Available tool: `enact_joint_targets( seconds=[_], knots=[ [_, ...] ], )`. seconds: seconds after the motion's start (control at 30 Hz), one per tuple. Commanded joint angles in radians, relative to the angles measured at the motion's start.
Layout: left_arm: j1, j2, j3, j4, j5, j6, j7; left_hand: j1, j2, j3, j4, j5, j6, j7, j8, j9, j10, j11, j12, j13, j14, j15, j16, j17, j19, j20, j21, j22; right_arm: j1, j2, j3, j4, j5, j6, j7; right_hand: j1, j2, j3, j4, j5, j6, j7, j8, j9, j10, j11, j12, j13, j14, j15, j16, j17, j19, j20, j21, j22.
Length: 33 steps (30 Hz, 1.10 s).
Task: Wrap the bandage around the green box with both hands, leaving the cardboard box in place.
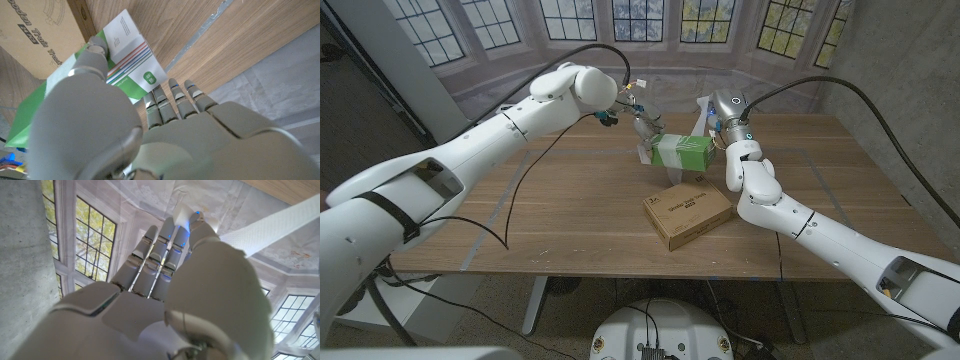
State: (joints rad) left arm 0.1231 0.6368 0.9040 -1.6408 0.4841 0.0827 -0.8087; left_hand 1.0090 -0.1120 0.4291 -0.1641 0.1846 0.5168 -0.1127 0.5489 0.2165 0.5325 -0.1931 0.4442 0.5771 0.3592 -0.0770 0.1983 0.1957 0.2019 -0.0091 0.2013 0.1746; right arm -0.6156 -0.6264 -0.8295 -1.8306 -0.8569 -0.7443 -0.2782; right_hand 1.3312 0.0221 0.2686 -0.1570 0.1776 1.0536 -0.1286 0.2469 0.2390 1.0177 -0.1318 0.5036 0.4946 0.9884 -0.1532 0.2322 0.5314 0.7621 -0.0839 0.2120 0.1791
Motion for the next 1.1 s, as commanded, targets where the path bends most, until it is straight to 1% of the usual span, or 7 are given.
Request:
enact_joint_targets(
  seconds=[0.03, 0.47, 0.93, 1.1],
  knots=[
    [-0.016, -0.019, 0.015, 0.035, 0.0, -0.026, 0.0, -0.09, 0.127, 0.025, 0.016, 0.005, 0.129, 0.027, 0.011, 0.003, 0.007, -0.003, 0.003, 0.003, 0.005, 0.001, -0.003, 0.002, 0.008, -0.001, 0.003, 0.006, -0.01, -0.002, 0.018, -0.02, -0.031, 0.02, 0.018, 0.0, 0.013, -0.001, -0.001, 0.004, 0.004, 0.006, -0.006, 0.005, 0.045, -0.035, 0.004, 0.002, 0.007, -0.088, -0.004, 0.005, 0.008, -0.058, 0.005, 0.002],
    [-0.029, -0.031, 0.033, 0.063, 0.007, -0.045, -0.016, -0.091, 0.128, 0.026, 0.015, 0.006, 0.132, 0.026, 0.012, 0.003, 0.009, -0.003, 0.003, 0.004, 0.006, 0.0, -0.003, 0.002, 0.007, -0.001, 0.002, 0.006, -0.018, -0.007, 0.029, -0.044, -0.066, 0.045, 0.038, 0.003, 0.013, -0.001, -0.002, 0.005, 0.003, 0.007, -0.007, 0.005, 0.043, -0.034, 0.002, 0.003, 0.008, -0.088, -0.006, 0.006, 0.007, -0.059, 0.005, 0.002],
    [-0.038, -0.035, 0.045, 0.076, 0.024, -0.055, -0.031, -0.094, 0.128, 0.026, 0.016, 0.005, 0.129, 0.024, 0.011, 0.003, 0.009, -0.003, 0.002, 0.005, 0.006, 0.0, -0.003, 0.003, 0.008, 0.0, 0.002, 0.006, -0.034, -0.009, 0.044, -0.074, -0.105, 0.067, 0.057, 0.003, 0.014, -0.002, -0.001, 0.005, 0.003, 0.006, -0.008, 0.006, 0.044, -0.032, 0.002, 0.005, 0.006, -0.087, -0.008, 0.007, 0.006, -0.058, 0.004, 0.002],
    [-0.04, -0.035, 0.046, 0.077, 0.03, -0.057, -0.033, -0.094, 0.127, 0.027, 0.015, 0.005, 0.129, 0.025, 0.011, 0.003, 0.008, -0.002, 0.001, 0.005, 0.007, 0.0, -0.003, 0.002, 0.008, -0.001, 0.002, 0.006, -0.036, -0.002, 0.05, -0.088, -0.117, 0.066, 0.072, 0.004, 0.014, -0.002, -0.001, 0.005, 0.004, 0.006, -0.008, 0.006, 0.043, -0.033, 0.002, 0.005, 0.006, -0.088, -0.008, 0.008, 0.006, -0.058, 0.004, 0.002]
  ],
)
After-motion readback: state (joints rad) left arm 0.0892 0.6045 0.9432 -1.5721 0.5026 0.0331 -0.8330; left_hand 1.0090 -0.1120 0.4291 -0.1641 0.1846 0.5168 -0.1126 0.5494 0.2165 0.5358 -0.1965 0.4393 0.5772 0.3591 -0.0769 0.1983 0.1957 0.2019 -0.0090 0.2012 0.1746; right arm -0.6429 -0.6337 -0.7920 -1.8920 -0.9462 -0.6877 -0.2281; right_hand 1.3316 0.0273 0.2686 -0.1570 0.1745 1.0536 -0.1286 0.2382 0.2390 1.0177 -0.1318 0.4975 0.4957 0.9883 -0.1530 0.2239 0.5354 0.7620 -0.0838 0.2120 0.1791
